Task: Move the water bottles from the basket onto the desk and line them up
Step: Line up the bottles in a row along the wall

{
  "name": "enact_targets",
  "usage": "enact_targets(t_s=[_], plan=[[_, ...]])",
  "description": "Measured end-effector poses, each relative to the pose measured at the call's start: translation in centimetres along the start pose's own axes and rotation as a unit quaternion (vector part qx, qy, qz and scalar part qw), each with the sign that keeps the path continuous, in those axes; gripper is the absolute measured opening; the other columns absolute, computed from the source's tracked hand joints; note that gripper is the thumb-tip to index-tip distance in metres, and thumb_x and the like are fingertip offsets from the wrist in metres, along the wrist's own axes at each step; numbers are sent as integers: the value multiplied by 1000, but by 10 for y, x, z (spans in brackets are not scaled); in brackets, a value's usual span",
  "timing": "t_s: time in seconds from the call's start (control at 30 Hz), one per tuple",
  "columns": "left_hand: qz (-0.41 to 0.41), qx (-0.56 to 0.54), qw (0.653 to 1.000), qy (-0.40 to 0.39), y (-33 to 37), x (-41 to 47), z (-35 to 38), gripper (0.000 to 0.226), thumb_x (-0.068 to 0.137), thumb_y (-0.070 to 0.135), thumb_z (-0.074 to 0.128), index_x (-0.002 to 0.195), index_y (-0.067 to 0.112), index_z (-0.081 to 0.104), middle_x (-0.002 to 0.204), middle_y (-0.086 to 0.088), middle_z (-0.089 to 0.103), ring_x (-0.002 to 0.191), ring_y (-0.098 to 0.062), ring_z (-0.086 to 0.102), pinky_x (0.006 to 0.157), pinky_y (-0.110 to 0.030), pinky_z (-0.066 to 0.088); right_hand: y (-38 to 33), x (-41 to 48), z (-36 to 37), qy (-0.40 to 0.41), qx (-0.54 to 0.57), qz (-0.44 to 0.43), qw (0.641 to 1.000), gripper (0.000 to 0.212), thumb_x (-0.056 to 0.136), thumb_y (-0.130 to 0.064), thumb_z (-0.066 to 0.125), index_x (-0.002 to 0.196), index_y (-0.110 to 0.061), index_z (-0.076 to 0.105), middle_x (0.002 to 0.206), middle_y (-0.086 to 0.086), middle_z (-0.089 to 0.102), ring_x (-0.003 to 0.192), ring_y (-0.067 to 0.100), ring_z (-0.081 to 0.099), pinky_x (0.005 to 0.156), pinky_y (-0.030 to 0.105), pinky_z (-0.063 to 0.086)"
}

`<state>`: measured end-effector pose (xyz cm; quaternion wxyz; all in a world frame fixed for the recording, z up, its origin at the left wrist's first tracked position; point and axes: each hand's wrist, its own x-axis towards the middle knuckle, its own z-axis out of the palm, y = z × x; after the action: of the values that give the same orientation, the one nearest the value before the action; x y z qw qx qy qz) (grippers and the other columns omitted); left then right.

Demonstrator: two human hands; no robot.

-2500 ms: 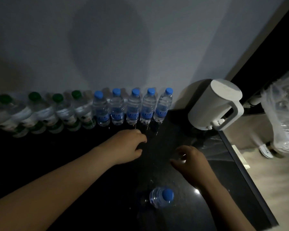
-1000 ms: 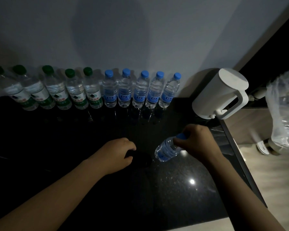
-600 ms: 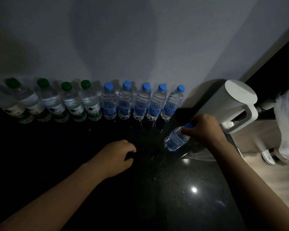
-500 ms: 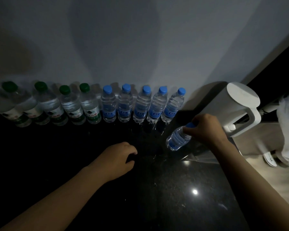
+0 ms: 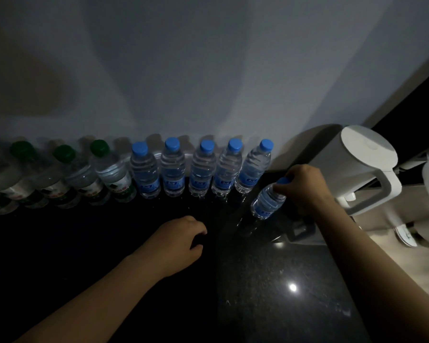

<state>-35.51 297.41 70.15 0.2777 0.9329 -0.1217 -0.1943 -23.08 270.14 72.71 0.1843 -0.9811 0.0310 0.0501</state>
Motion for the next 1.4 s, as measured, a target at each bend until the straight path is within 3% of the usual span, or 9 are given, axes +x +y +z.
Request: enact_targets(t_s=[0.17,0.33,0.4,0.53,0.77,0.93,1.03,1.17,1.4], plan=[[0,-1,1000,-7,-2,17,3,33,89,33,59,121,31,56,120,13,52,101,-3,53,91,-24,47,8,26,0,21,-7,1,1000,24,73,-24,78,77,-4,65,74,10,63,61,16,56,46,22,38],[-6,-5,1000,-14,-6,30,4,32,89,34,58,121,32,55,120,14,51,102,-2,52,92,-24,47,9,49,2,20,8,12,1000,28,74,-23,79,64,-11,56,67,6,58,55,11,51,44,19,32],[-7,-5,1000,-16,-7,34,4,32,89,34,58,121,32,55,120,14,51,101,-2,52,91,-24,48,8,58,4,25,3,12,1000,27,73,-23,79,66,-8,58,64,6,56,53,13,51,43,19,32],[-8,-11,1000,-16,-10,41,5,32,90,34,58,122,32,55,118,15,50,101,-2,51,91,-23,47,8,74,8,22,8,29,999,25,72,-21,79,75,-2,63,73,12,62,63,21,59,51,27,48],[-10,-13,1000,-17,-17,49,7,32,89,33,58,121,31,56,117,14,51,100,-2,52,89,-21,47,14,91,14,35,6,44,998,23,71,-17,78,72,1,63,71,14,62,59,21,55,47,26,40],[-11,-14,1000,-19,-19,56,7,32,89,33,59,121,31,56,117,15,51,100,-2,52,90,-24,48,15,100,13,43,15,43,998,24,73,-16,78,80,4,67,77,16,66,67,25,62,58,35,53],[-7,-13,1000,-15,-18,59,8,32,89,33,59,121,31,56,116,14,51,99,-2,53,89,-24,48,14,103,14,54,7,35,998,24,73,-17,77,78,4,67,75,17,65,63,23,59,52,30,45],[0,-9,1000,-8,-17,63,9,32,88,32,60,119,30,57,114,13,53,98,-3,53,87,-21,47,13,105,15,59,16,36,997,27,74,-19,77,84,5,66,81,18,67,74,28,65,69,45,58],[-5,-14,1000,-16,-14,65,12,32,88,32,60,120,30,57,116,14,52,99,-2,53,89,-23,48,20,100,17,61,21,28,998,23,80,-19,72,87,2,66,83,16,66,72,23,62,63,33,52]])
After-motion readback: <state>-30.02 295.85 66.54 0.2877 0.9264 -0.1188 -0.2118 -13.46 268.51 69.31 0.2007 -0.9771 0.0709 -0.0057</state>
